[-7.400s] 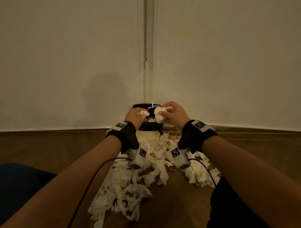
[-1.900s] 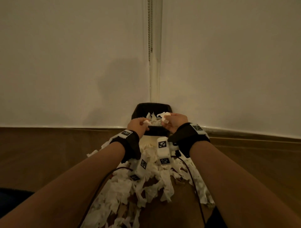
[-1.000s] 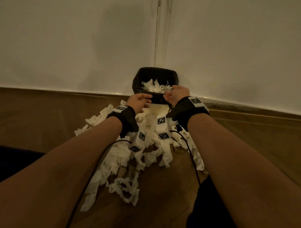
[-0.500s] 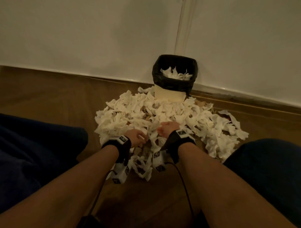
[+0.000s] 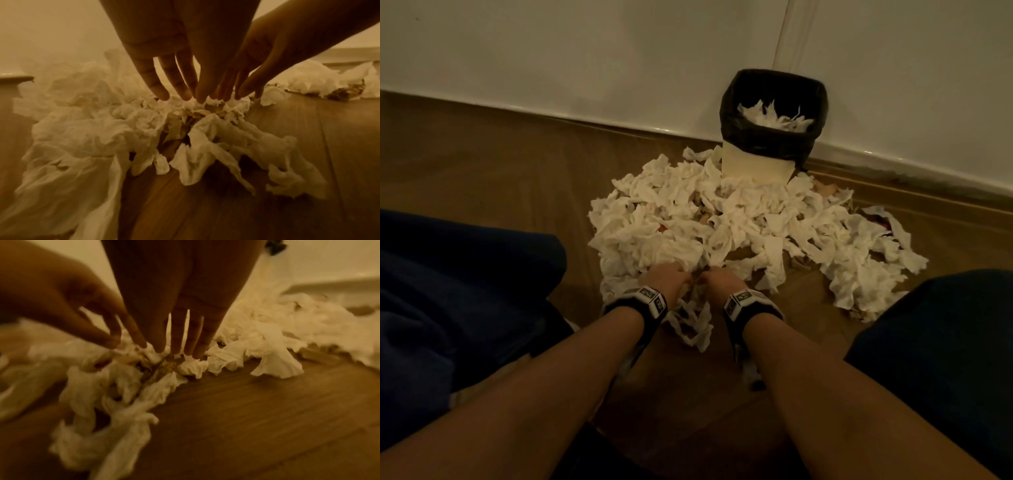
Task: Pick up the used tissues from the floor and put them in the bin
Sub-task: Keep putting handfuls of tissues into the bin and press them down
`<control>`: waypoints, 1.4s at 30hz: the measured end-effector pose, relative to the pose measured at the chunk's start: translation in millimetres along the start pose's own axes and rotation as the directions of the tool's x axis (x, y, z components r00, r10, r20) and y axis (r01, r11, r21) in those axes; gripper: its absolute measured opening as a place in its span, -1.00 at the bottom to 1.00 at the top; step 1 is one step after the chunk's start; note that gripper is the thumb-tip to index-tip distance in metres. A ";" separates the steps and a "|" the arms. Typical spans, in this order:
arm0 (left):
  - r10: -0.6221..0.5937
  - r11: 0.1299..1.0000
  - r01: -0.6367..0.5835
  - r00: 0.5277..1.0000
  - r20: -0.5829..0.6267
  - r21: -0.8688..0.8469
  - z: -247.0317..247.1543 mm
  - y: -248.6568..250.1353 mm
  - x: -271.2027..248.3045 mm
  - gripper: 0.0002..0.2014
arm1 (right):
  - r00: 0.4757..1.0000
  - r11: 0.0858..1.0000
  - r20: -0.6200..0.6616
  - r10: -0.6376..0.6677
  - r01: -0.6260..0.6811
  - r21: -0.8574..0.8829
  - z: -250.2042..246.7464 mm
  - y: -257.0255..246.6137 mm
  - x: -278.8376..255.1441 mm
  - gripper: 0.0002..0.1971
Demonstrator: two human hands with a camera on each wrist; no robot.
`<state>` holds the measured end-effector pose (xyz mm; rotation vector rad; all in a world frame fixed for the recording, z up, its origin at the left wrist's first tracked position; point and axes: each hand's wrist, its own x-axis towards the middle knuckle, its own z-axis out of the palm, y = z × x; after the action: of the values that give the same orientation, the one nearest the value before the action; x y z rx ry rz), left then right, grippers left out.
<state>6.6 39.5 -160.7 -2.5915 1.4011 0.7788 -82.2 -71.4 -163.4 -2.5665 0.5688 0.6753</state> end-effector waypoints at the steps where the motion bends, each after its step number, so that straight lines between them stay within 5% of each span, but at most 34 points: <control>1: -0.003 0.999 0.002 1.000 0.015 0.034 2.5 1.2 1.6 -0.71 | 0.999 0.999 0.024 -0.024 0.025 -0.040 2.8 0.7 0.6 -0.64; 6: -0.055 0.991 0.048 0.997 0.058 0.121 12.0 2.9 7.6 -0.67 | 0.997 0.992 0.064 -0.048 0.055 -0.114 12.0 0.4 -1.9 -0.57; 12: -0.085 0.996 0.084 0.994 0.066 0.028 19.9 -0.4 15.1 -0.70 | 0.998 0.979 0.025 -0.058 0.062 -0.196 18.5 -5.5 0.6 -0.59; 19: -0.034 0.998 0.030 0.996 0.086 0.052 35.7 3.1 19.1 -0.44 | 1.000 0.992 0.002 0.003 -0.003 -0.124 28.0 -7.8 2.4 -0.61; 25: -0.020 0.997 0.024 0.998 0.059 -0.072 31.1 6.2 18.6 -0.71 | 0.990 0.983 0.106 0.098 -0.080 -0.168 25.6 3.8 6.5 -0.62; 36: -0.063 0.952 0.023 0.991 -0.122 -0.304 -4.6 6.5 6.4 -0.88 | 0.972 0.955 -0.019 0.235 -0.227 0.189 -20.2 17.5 -7.3 -0.77; 42: -0.104 0.937 0.037 0.979 -0.176 -0.347 -22.8 11.1 -1.7 -0.52 | 0.955 0.902 -0.125 0.268 -0.203 0.381 -37.1 24.0 -26.0 -0.75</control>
<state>5.8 27.2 -138.4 -3.0376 1.3086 0.8489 -101.0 -102.3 -127.0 -2.2354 0.9797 0.3737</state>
